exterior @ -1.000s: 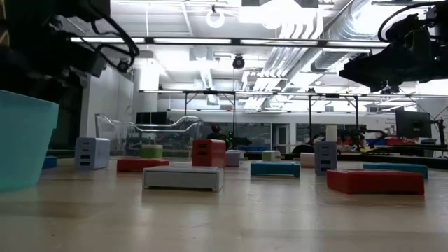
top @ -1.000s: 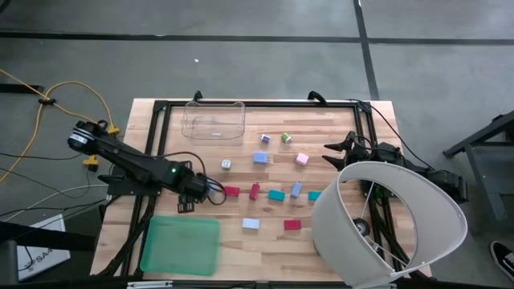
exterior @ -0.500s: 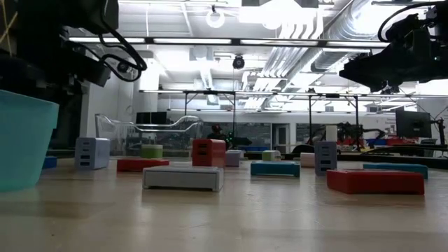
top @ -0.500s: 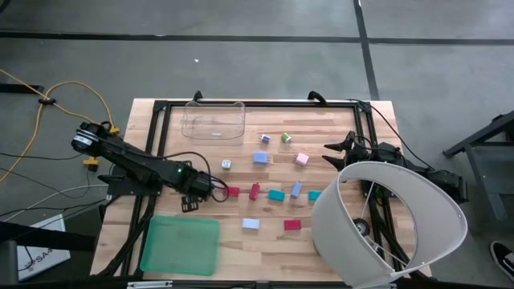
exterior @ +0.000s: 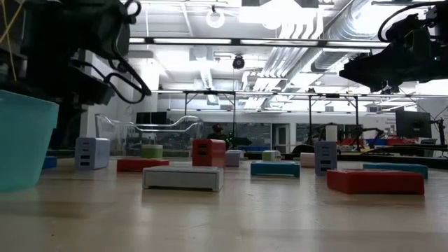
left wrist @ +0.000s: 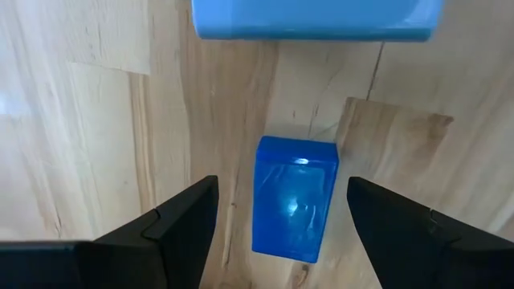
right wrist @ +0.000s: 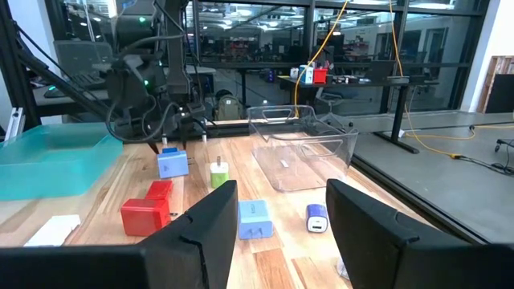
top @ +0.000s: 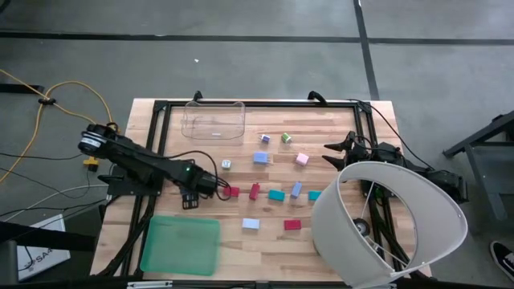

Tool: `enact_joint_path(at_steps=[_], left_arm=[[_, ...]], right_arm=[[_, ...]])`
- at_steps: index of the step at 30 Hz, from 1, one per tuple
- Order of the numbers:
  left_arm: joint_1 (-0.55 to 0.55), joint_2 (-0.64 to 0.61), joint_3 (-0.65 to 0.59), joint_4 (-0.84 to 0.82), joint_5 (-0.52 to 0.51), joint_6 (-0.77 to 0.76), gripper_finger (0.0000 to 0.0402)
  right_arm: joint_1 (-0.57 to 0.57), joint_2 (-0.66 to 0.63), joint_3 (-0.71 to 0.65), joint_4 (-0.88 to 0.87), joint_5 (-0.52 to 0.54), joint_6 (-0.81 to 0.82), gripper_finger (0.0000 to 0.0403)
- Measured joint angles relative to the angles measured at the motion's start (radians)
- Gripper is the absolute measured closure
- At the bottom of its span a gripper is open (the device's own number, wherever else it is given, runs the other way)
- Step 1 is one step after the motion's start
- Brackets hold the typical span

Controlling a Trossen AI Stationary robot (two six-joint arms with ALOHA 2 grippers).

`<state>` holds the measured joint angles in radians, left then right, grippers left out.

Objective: Pick & Place Office items
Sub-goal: Put the blue digital clock into the green bin

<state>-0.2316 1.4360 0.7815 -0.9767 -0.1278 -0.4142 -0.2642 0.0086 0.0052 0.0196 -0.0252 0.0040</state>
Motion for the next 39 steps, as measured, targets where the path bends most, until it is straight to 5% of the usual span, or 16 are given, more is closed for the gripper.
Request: enact_joint_path(at_steps=[22, 39], left_arm=[[0.007, 0.084, -0.001, 0.028, 0.039, 0.060, 0.0138], [0.007, 0.084, -0.001, 0.030, 0.029, 0.060, 0.0236]], right_arm=[[0.000, 0.000, 0.000, 0.005, -0.001, 0.000, 0.0224], [0.000, 0.000, 0.000, 0.005, 0.000, 0.000, 0.0224]])
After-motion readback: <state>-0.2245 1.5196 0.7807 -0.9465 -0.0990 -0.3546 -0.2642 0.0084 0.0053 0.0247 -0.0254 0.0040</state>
